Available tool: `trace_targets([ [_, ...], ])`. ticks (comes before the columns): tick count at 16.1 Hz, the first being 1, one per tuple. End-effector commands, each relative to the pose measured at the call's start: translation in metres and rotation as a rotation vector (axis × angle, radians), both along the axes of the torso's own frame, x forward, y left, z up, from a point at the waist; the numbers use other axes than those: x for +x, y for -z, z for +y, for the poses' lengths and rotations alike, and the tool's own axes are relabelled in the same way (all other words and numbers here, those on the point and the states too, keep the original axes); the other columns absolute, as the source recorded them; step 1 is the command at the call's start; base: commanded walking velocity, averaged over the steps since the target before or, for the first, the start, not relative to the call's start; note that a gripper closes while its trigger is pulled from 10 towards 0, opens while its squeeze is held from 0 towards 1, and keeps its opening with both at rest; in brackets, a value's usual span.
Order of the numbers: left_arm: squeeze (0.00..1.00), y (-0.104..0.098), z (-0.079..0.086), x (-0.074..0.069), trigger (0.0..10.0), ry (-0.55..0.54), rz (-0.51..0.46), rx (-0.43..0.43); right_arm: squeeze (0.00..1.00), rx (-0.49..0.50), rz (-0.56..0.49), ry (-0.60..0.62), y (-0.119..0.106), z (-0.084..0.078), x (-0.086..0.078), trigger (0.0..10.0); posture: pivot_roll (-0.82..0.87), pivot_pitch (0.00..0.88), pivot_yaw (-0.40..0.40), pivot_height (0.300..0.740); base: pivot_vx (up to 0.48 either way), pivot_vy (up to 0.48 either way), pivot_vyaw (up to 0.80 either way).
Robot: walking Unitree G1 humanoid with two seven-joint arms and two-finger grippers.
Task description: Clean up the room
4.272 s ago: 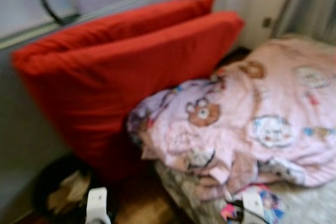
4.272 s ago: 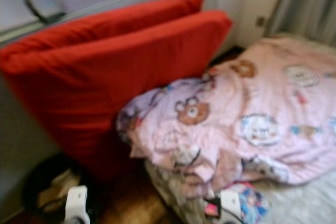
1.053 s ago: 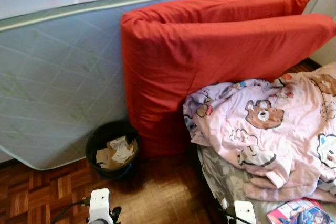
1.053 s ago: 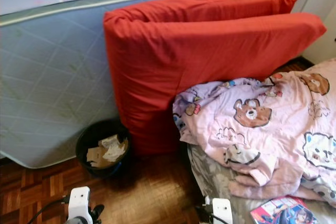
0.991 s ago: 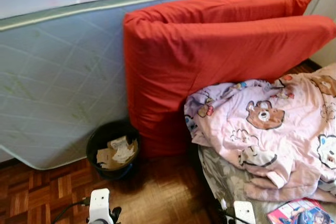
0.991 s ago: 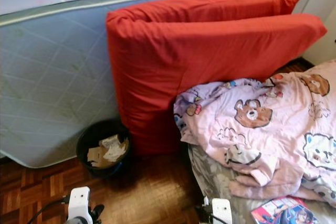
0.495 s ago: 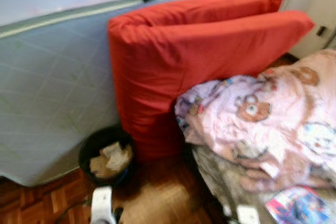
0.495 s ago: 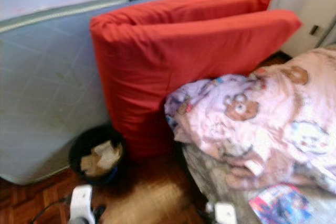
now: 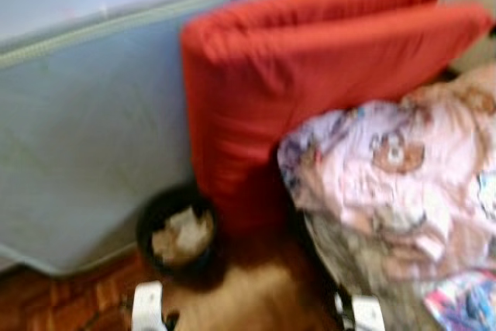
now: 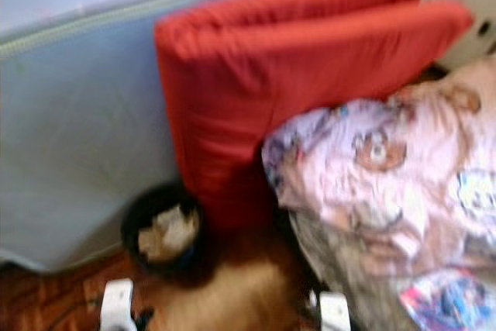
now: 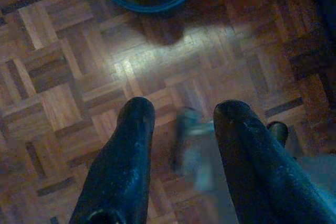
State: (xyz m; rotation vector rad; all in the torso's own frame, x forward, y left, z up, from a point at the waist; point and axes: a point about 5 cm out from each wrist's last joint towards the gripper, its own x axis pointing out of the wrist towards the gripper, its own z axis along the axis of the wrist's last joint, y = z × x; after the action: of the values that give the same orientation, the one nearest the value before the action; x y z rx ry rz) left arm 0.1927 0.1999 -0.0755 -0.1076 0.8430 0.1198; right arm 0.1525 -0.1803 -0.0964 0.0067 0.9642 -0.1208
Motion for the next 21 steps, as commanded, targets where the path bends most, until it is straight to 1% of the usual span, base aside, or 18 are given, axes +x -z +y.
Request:
trace_targets([
  [1, 0.0, 0.0042, 0.0077, -0.0103, 10.0, -0.017, 0.037, 0.013, 0.0, 0.023, 0.02, 0.002, 0.0027, 0.0079, -0.0042, 10.0, 0.02, 0.125, 0.056, 0.74, 0.0, 0.352, 0.0],
  [7, 0.0, 0.0037, 0.0076, -0.0093, 10.0, -0.02, 0.032, 0.011, 0.0, 0.038, 0.03, -0.017, 0.0036, 0.0117, -0.0055, 10.0, 0.02, 0.128, 0.055, 0.74, 0.0, 0.351, 0.0],
  [21, 0.0, 0.0038, 0.0024, -0.0077, 10.0, -0.034, 0.026, -0.005, 0.0, 0.034, 0.026, -0.04, 0.0027, 0.0085, -0.0039, 10.0, 0.02, 0.113, 0.037, 0.74, 0.0, 0.339, 0.0],
])
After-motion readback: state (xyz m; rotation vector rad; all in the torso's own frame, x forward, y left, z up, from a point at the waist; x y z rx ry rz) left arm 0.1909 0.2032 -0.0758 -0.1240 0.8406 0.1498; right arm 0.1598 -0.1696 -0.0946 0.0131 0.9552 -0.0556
